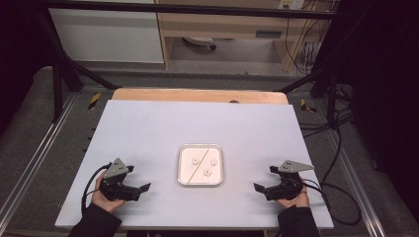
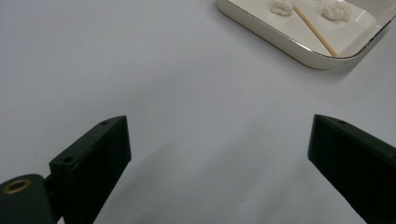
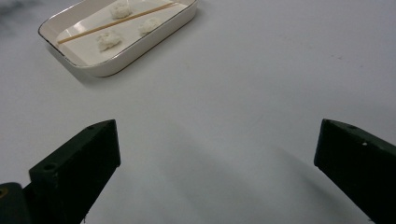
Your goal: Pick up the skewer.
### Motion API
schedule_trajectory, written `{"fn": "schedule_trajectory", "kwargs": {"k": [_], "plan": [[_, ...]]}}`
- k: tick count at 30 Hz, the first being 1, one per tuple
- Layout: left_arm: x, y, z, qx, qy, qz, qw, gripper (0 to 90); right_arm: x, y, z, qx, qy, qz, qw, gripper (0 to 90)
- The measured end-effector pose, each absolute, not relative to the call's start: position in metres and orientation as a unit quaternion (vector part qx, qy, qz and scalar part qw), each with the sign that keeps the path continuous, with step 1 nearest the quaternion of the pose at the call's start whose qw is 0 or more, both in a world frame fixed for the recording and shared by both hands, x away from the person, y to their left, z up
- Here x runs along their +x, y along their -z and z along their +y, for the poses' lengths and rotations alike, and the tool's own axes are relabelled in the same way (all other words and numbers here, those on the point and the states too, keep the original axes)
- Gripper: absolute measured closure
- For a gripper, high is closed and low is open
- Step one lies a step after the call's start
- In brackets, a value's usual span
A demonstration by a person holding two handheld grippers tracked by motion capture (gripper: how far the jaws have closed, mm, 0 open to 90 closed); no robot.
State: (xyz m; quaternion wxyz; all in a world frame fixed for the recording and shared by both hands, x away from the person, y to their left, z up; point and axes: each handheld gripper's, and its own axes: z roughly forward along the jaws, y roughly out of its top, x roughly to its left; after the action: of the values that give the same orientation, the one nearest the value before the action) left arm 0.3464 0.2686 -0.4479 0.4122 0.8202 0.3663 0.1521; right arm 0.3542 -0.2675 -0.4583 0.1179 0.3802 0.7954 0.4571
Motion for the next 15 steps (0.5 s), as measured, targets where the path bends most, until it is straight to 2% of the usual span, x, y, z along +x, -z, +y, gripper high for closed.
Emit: {"fn": "schedule_trajectory", "kwargs": {"k": [15], "plan": [[0.3455, 0.4454, 0.2611, 0.822, -0.154, 0.361, 0.411, 5.8, 0.354, 0.4584, -0.2673, 0.381, -0.455, 0.796, 0.12, 0.9]]}}
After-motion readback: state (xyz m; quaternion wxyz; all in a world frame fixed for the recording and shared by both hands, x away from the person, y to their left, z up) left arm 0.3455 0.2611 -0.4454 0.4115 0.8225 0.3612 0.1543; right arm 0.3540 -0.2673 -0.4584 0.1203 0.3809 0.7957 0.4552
